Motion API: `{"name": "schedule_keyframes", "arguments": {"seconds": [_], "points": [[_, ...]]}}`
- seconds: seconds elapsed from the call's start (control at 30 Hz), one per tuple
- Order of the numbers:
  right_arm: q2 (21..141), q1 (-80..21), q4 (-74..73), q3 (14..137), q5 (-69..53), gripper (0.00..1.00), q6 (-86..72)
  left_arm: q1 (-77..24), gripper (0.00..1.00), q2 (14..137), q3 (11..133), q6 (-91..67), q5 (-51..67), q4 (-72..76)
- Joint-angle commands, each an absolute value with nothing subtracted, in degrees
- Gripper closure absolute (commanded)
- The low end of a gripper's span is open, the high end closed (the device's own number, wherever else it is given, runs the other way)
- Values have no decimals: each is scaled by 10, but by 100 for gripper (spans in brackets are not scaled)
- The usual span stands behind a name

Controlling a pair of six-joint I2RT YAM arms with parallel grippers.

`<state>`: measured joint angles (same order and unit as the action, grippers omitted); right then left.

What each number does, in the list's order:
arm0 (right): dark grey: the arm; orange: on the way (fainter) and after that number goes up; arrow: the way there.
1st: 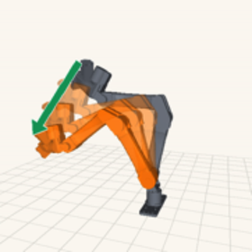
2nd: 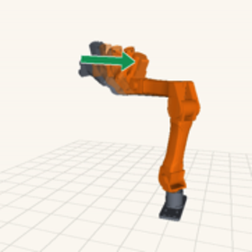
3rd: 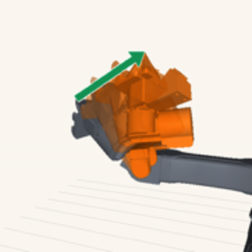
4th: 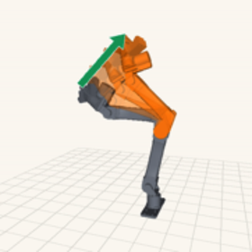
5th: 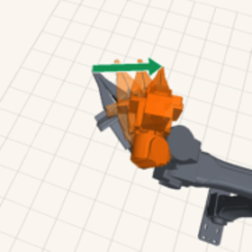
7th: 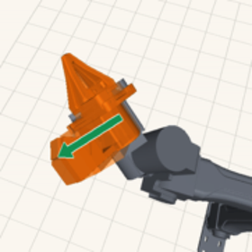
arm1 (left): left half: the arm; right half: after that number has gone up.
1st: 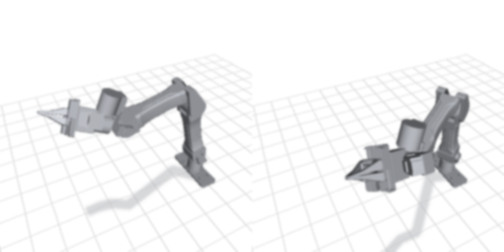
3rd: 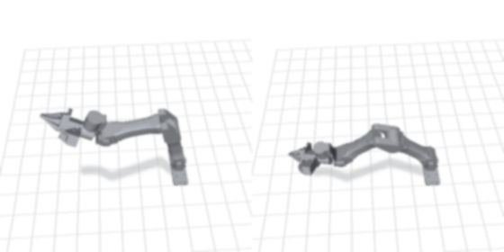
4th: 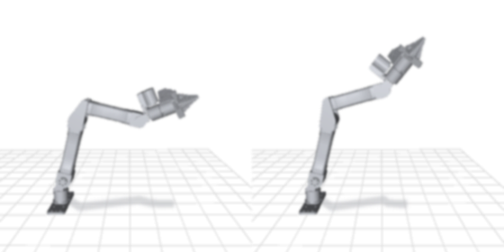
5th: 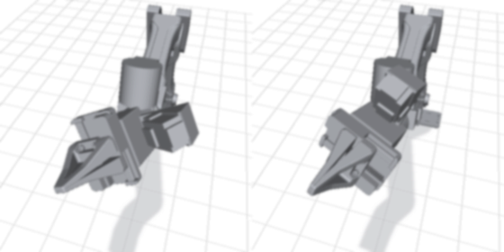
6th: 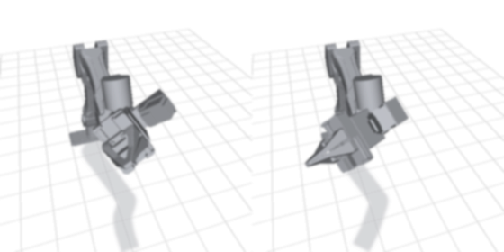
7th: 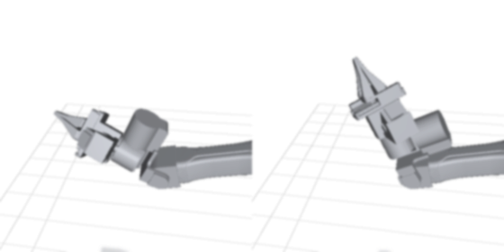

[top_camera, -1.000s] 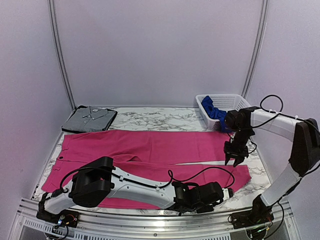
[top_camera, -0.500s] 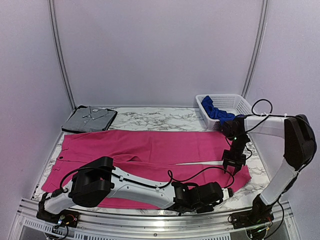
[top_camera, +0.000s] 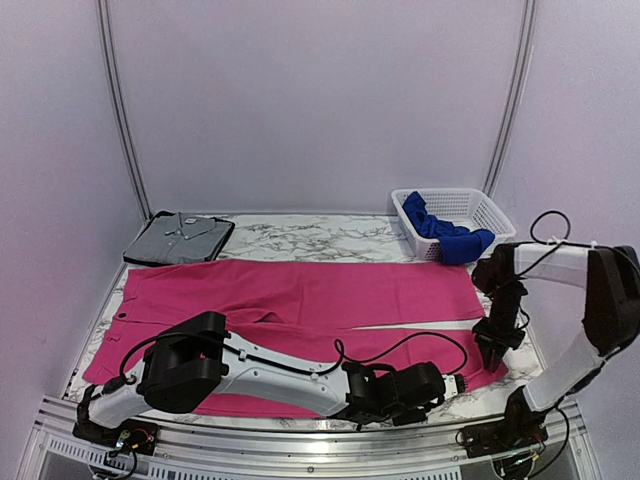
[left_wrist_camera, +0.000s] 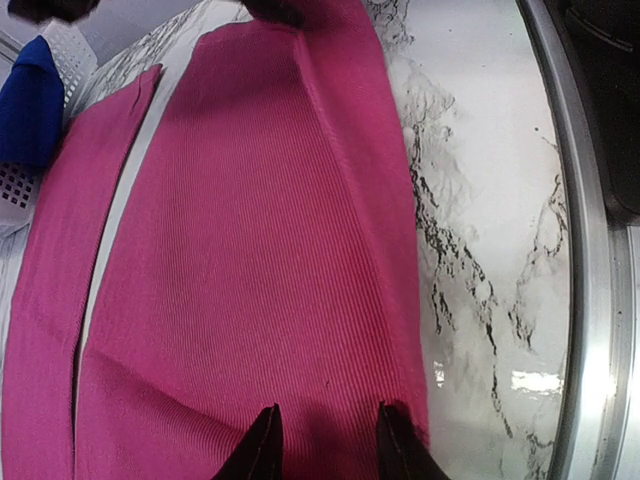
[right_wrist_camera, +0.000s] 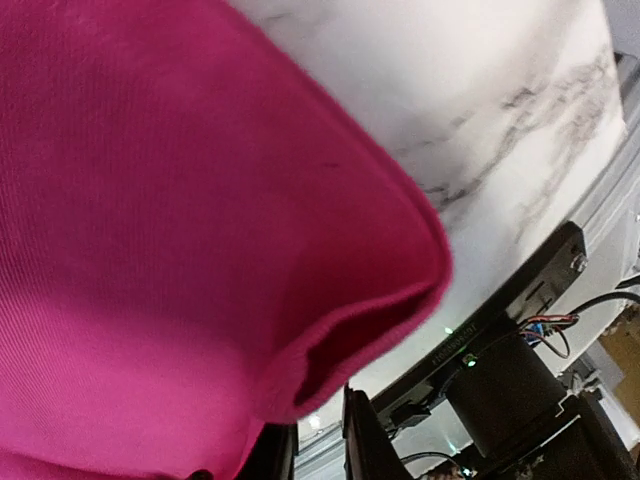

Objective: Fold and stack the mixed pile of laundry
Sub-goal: Flatten out the crumpled trousers at the center of the board.

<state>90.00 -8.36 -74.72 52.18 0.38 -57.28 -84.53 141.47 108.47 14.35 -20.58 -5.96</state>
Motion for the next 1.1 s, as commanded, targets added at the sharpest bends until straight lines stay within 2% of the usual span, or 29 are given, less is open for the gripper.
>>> {"name": "schedule_keyframes", "arguments": {"seconds": [0.0,0.13,0.2,0.33,0.4,0.53,0.57,0.67,0.73,0.8,0.9,0.97,1.07], "points": [[761,-47,-789,476,-30,86,-632,-828,66,1431,1056,148,-202,-127],[604,-47,-788,446,-104,85,-706,-827,66,1432,1056,146,-195,-124],[550,-47,-787,455,-116,77,-727,-826,65,1433,1057,144,-190,-122],[587,-55,-762,553,-79,73,-645,-827,64,1434,1061,142,-183,-118],[630,-60,-746,621,-48,67,-600,-826,62,1424,1058,137,-182,-115],[723,-62,-729,715,-4,47,-493,-817,52,1382,1044,128,-178,-105],[741,-62,-722,724,16,39,-463,-812,48,1370,1045,124,-170,-104],[746,-58,-621,712,-4,3,-385,-790,36,1327,1054,104,-154,-105],[730,-55,-535,685,-48,2,-348,-776,22,1295,1057,79,-145,-105],[722,-42,-475,660,-93,2,-334,-756,3,1261,1053,38,-138,-109],[740,-39,-411,647,-182,10,-313,-708,1,1209,1031,-52,-108,-138],[775,-55,-445,671,-191,15,-285,-663,1,1166,992,-121,-86,-158],[807,-101,-478,677,-185,16,-260,-594,1,1082,885,-211,-42,-176]]}}
